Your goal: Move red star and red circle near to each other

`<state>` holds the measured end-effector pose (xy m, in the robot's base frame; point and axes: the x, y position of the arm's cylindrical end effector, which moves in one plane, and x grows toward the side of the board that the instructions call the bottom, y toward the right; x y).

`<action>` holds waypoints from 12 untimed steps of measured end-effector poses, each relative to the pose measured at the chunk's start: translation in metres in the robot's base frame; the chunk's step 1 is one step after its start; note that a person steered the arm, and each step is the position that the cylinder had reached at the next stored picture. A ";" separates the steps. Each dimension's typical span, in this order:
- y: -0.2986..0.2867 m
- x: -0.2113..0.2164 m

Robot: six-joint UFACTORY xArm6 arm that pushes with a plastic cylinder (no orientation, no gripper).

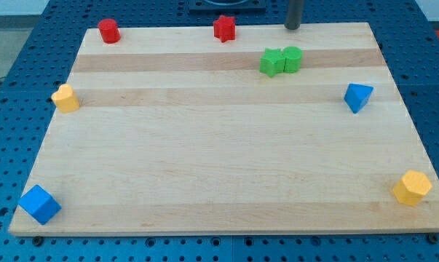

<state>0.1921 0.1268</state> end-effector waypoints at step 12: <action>-0.365 0.131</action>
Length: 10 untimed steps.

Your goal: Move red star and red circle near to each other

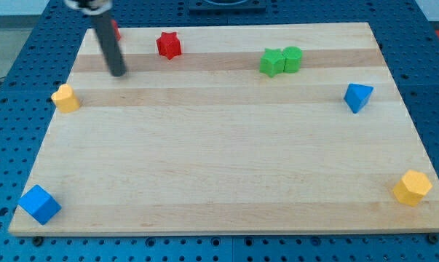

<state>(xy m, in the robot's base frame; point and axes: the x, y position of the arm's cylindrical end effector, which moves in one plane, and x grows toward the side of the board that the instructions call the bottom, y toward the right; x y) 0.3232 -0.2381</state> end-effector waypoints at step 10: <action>-0.006 -0.124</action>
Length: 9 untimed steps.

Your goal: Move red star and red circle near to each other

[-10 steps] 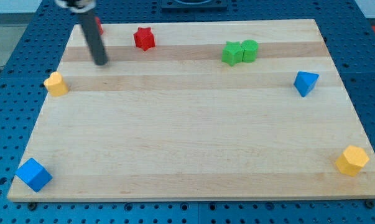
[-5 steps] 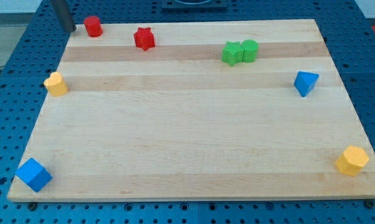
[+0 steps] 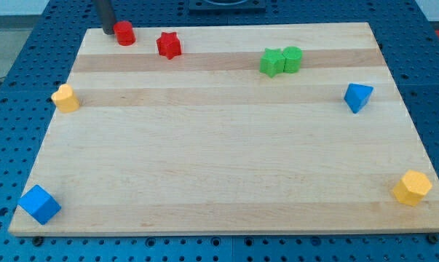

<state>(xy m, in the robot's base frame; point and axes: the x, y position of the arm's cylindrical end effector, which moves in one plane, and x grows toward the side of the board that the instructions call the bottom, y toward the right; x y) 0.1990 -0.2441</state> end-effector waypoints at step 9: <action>0.017 0.074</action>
